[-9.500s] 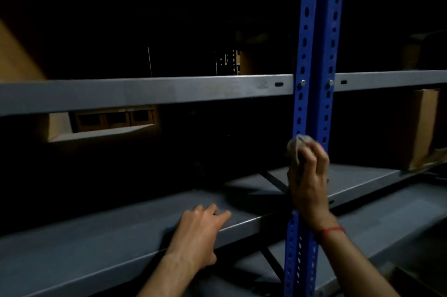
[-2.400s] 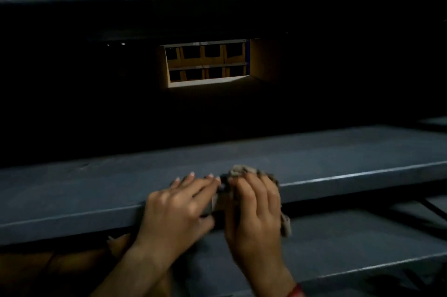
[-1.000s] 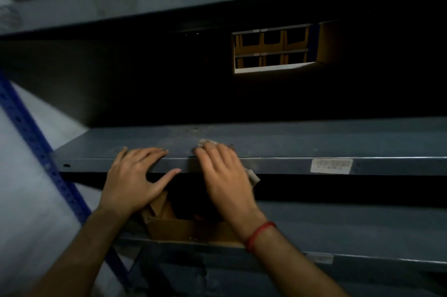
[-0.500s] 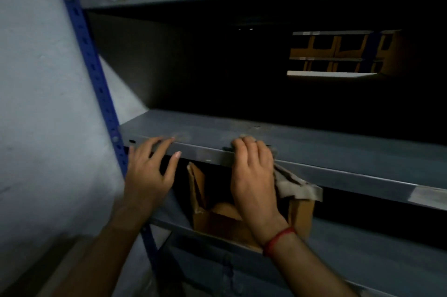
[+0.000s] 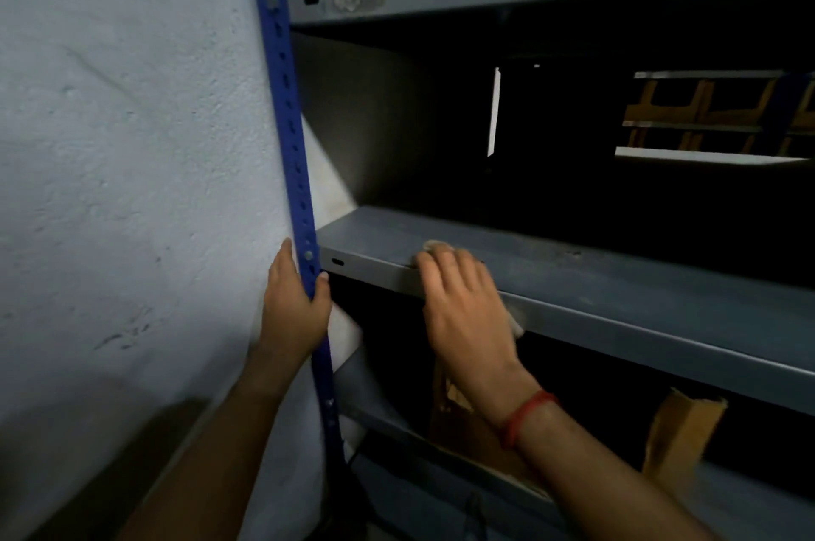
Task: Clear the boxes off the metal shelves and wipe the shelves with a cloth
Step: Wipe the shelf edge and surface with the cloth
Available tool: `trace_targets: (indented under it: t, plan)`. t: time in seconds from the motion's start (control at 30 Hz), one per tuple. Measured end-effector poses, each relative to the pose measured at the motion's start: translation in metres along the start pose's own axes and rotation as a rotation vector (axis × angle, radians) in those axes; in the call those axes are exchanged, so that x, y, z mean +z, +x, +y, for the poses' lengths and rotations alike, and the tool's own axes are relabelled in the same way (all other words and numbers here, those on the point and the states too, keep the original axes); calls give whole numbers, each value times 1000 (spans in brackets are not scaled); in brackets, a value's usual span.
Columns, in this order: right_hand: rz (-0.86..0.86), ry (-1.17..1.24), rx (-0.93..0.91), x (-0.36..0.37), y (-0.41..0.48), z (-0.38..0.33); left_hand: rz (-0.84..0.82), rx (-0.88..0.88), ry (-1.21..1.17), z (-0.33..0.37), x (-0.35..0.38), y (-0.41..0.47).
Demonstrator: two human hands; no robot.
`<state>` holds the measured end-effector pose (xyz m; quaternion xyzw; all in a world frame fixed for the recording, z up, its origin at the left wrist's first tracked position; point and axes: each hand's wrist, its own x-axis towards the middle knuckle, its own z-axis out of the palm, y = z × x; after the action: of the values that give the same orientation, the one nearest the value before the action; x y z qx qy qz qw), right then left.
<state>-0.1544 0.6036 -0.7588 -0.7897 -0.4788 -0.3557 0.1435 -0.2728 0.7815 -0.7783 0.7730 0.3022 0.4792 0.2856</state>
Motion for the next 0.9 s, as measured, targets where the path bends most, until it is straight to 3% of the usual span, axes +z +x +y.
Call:
trace_targets:
  t: [0.1,0.23,0.47,0.67,0.9]
  plan:
    - [12,-25,30,-5,-11,3,-92,-157,-75,-13,-6,12]
    - [91,-8,-2,15,12,-24,-177,-162,-141,-30,-17,19]
    - [137,-55,-264,74,72,-84,-274,-117,-72,-32,-38,36]
    - [144,-131,-525,72,93,-98,-268,-31,-26,-37,-47,47]
    - [309,31,-556,47,136,-105,-269,21,-13,-49,-40,53]
